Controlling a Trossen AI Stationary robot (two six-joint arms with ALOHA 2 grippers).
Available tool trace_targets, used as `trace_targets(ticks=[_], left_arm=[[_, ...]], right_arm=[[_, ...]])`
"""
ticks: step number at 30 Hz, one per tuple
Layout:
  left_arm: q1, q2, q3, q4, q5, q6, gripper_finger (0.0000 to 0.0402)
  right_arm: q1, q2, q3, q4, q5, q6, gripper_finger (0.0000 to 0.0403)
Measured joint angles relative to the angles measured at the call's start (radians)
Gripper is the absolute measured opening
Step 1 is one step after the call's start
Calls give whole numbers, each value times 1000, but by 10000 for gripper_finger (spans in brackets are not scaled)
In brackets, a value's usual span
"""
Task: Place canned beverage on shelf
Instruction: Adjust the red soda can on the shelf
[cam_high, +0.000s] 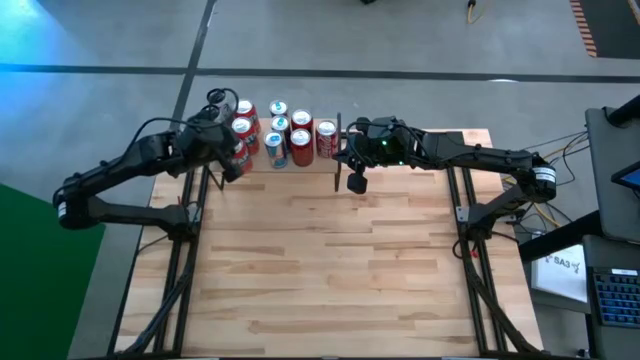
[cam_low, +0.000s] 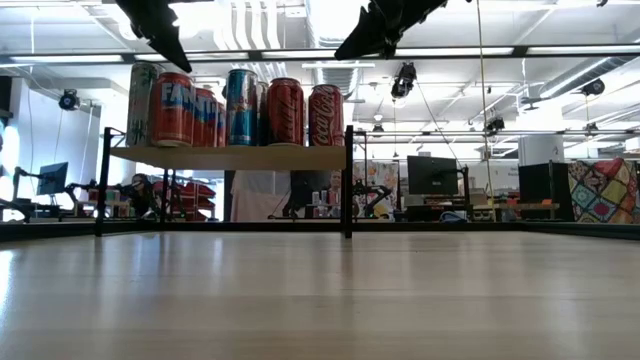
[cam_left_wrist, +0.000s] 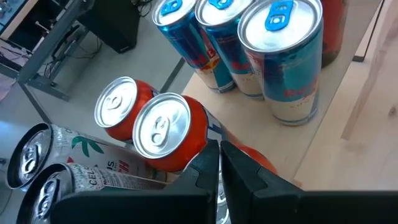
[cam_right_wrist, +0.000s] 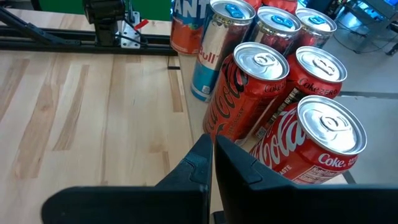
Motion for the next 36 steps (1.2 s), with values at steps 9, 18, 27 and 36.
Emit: trace_targets(ticks=[9,18,27,36], left_arm=[[0,25,-5,-4,1,5,0],[0,41,-5,-11,1,5,0],[0,34,-4,-9,68,14,0],[0,34,-4,-11,70,41,0]], right_arm=[[0,0,0,0,0,-1,9],[0,0,0,-1,0,-5,9],[0,0,0,-1,0,-5,9],[0,0,0,-1,0,-5,9]])
